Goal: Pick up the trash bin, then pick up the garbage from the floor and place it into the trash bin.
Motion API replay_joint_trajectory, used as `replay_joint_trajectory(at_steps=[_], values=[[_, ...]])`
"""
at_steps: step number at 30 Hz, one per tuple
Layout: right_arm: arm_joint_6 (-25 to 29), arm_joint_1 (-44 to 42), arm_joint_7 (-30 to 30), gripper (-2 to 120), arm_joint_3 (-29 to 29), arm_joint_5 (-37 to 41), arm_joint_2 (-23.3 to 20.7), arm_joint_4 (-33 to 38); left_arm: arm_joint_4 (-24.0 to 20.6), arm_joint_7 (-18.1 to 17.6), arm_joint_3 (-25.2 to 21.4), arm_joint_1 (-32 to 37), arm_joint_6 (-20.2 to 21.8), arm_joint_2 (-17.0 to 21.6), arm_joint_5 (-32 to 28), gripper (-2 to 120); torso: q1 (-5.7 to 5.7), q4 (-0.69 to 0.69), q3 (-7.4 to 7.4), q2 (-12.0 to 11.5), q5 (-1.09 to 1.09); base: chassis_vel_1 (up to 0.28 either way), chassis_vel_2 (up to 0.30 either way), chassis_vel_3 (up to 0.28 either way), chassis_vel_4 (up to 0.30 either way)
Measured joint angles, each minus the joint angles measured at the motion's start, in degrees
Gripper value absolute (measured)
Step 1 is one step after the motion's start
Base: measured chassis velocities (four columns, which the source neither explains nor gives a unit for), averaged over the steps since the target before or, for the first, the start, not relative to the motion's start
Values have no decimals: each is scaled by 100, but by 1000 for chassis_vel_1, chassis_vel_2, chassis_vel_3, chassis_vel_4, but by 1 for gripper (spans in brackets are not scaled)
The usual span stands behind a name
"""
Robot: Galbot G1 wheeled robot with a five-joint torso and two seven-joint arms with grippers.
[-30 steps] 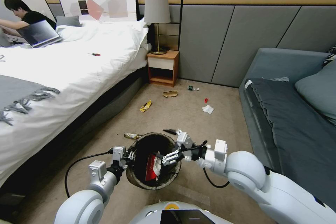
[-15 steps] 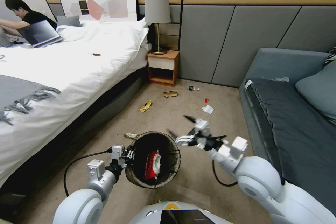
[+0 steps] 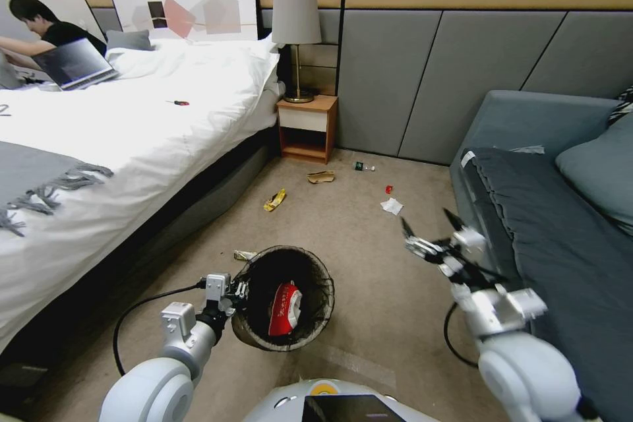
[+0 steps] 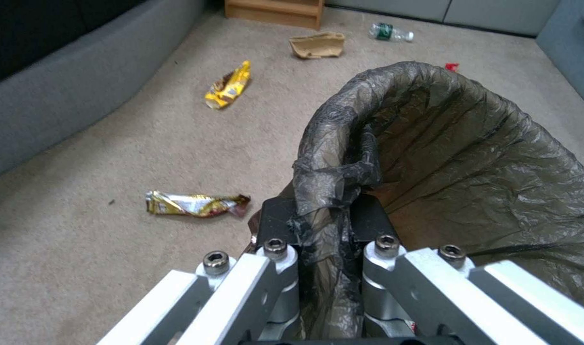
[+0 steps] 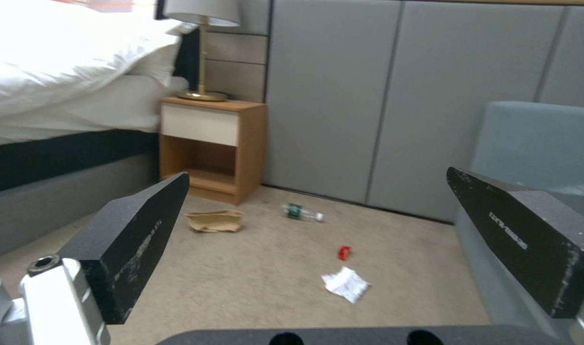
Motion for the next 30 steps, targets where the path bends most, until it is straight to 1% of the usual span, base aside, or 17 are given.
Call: replay_joint_trajectory(at_steps=[2,4,5,6,8,13,18,23,30], values=[[123,-181,7,100,-34,-246,301,77,0,62,0,-4,-30,-17,131,7,0,-1,0,0,-4,0,0,0,0],[127,-202,7,100,-37,-272,332,81,0,70,-1,-9,-34,-17,146,7,0,-1,0,0,-3,0,0,0,0],[166,-303,6,100,-44,-393,481,88,0,88,1,-24,-39,-17,186,7,0,-2,0,0,0,0,0,0,0],[224,-361,7,100,-45,-467,559,91,0,104,11,-35,-40,-26,224,7,0,-1,0,0,-2,0,0,0,0],[285,-417,19,100,-49,-519,614,91,0,126,22,-39,-45,-34,266,7,0,-1,0,0,0,0,0,0,0],[406,-596,230,100,-148,-571,623,94,0,189,54,-64,-57,-32,345,7,0,-1,0,0,-1,0,0,0,0],[490,-711,279,100,-247,-643,772,96,0,195,66,-93,-58,-46,348,7,0,-1,0,0,-1,0,0,0,0],[617,-818,313,100,-250,-646,760,99,0,195,72,-66,-58,-30,348,7,0,-1,0,0,0,0,0,0,0],[658,-836,331,100,-305,-678,760,102,0,194,83,-38,-58,-32,359,7,0,-1,0,0,-1,-46,-43,-44,-47]])
